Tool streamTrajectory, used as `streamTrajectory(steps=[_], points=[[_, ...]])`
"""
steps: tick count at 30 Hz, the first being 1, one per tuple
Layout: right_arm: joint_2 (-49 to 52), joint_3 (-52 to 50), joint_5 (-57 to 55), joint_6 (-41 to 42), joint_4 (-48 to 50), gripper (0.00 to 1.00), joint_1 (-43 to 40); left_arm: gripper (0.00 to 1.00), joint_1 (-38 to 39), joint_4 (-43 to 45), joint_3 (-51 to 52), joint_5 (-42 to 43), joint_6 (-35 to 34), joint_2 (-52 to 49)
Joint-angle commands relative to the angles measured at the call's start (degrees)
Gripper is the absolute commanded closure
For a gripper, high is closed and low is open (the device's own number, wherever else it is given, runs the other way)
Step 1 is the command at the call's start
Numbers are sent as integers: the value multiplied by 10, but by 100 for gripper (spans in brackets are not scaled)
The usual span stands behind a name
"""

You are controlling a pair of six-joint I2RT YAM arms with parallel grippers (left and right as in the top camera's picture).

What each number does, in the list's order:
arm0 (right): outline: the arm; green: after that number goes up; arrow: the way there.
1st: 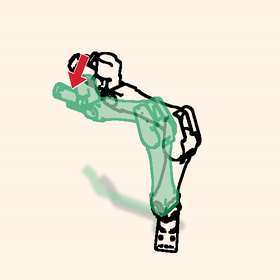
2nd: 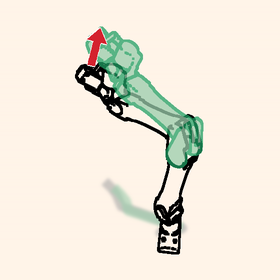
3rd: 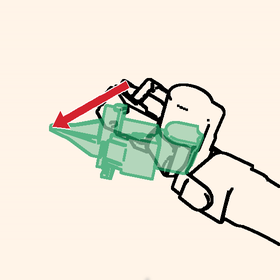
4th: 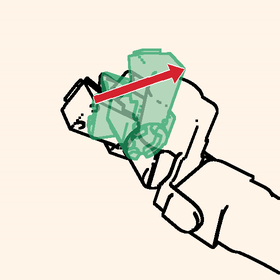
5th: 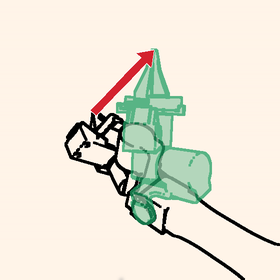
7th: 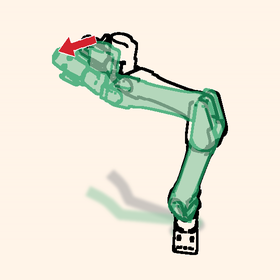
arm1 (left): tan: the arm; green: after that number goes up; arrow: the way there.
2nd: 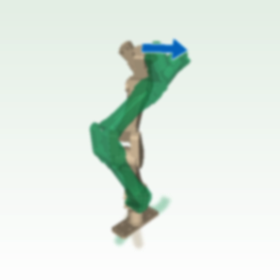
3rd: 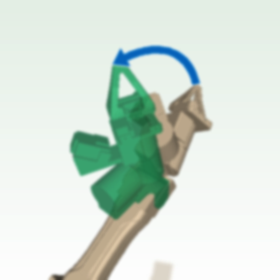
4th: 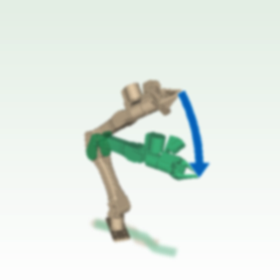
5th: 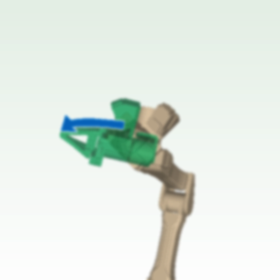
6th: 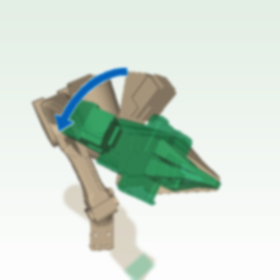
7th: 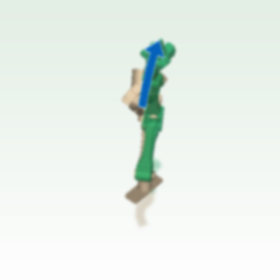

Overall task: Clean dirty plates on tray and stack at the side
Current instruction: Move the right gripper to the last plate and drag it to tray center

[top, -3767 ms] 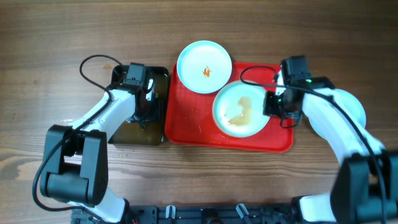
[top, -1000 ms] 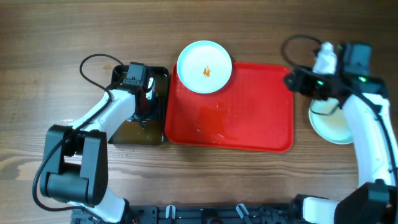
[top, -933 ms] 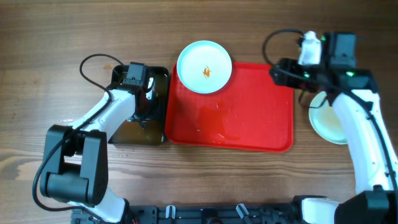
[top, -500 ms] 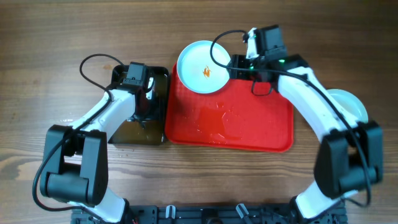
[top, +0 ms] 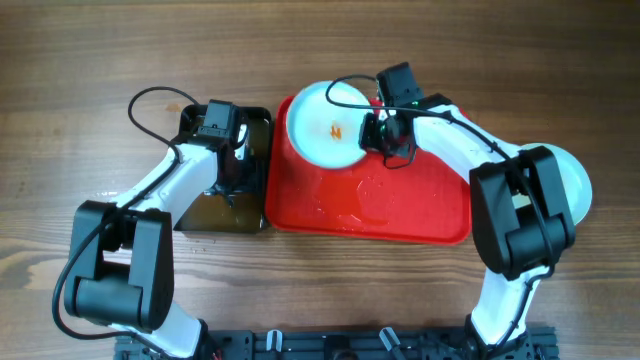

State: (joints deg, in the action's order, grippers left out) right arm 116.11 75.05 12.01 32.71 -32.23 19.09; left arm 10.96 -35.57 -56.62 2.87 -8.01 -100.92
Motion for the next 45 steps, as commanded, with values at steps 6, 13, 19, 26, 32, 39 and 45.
streamTrajectory(steps=[6, 13, 19, 26, 32, 39, 45], points=[[-55, 2, -61, -20, -173, 96, -5, 26, -1, 2, 4, 5, -1, 6], [-60, -30, -61, -72, -208, 96, -3, 21, -1, 23, 4, 5, -1, 6], [-59, -37, -60, -72, -185, 95, -3, 16, -1, 86, 4, 5, -2, 6], [-59, -37, -60, -72, -181, 95, -3, 44, 1, 92, 6, 5, -34, 6], [-59, -37, -56, -73, -181, 95, -3, 87, 2, 132, 32, 5, -28, 6], [-59, -37, -56, -72, -182, 94, -3, 71, 2, 144, 14, -29, -26, 8], [-59, -37, -56, -72, -180, 87, -3, 47, 2, 39, 7, 10, -29, 10]])
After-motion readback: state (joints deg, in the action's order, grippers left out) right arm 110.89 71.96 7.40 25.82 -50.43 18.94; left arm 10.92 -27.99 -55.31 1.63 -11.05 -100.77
